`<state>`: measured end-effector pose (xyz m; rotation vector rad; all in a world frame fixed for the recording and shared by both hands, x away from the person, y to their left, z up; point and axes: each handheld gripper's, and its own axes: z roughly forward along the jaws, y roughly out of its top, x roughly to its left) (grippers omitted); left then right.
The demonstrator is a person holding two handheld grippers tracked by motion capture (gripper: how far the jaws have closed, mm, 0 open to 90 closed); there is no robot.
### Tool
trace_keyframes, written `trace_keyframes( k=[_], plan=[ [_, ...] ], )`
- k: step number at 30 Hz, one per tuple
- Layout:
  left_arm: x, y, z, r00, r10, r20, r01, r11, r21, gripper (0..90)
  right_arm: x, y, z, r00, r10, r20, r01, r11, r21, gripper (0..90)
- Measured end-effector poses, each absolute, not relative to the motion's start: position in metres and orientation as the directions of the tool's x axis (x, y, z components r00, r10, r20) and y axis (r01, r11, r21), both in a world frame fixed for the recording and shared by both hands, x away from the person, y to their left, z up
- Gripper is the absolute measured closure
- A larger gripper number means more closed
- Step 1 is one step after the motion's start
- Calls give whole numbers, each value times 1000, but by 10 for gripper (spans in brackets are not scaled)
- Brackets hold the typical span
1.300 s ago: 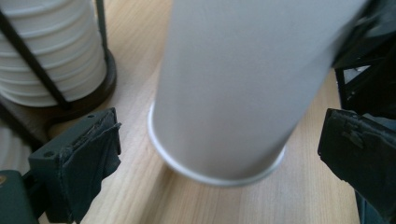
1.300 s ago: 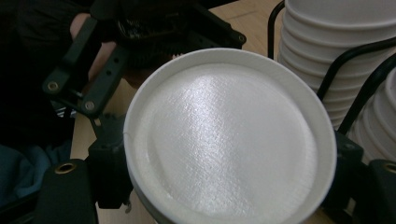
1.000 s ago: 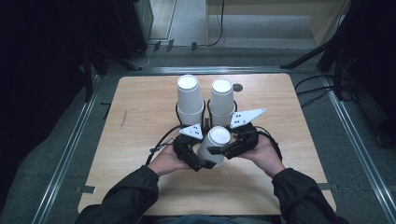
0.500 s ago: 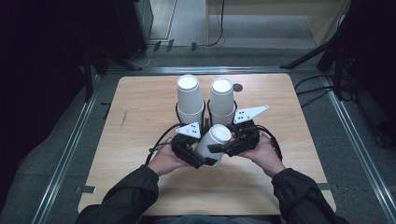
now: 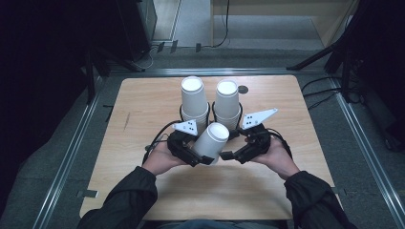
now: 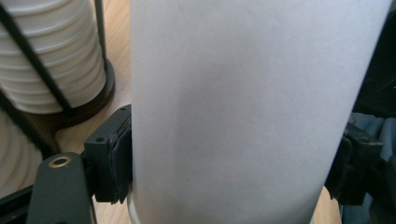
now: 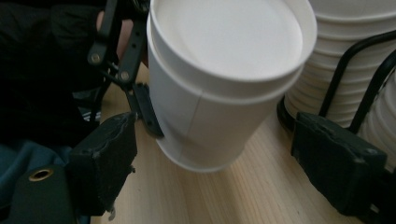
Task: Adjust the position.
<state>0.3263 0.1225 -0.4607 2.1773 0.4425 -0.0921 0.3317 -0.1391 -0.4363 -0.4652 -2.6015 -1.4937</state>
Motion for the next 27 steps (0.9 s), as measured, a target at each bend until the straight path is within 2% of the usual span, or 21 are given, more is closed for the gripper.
trace_keyframes(
  k=[3,7,17,27],
  plan=[
    [326,128,-456,932,300,-205,345,-554,758,191,331,-141,-439,-951,217,220,303,507,807,147],
    [329,135,-453,927,298,-228,364,-572,735,190,330,-143,-443,-949,229,217,309,535,786,147],
    [330,137,-446,931,323,-171,348,-639,686,189,330,-147,-449,-949,251,192,305,564,767,149],
    [336,126,-453,940,320,-116,326,-746,581,188,332,-151,-454,-950,262,168,295,584,756,153]
  ],
)
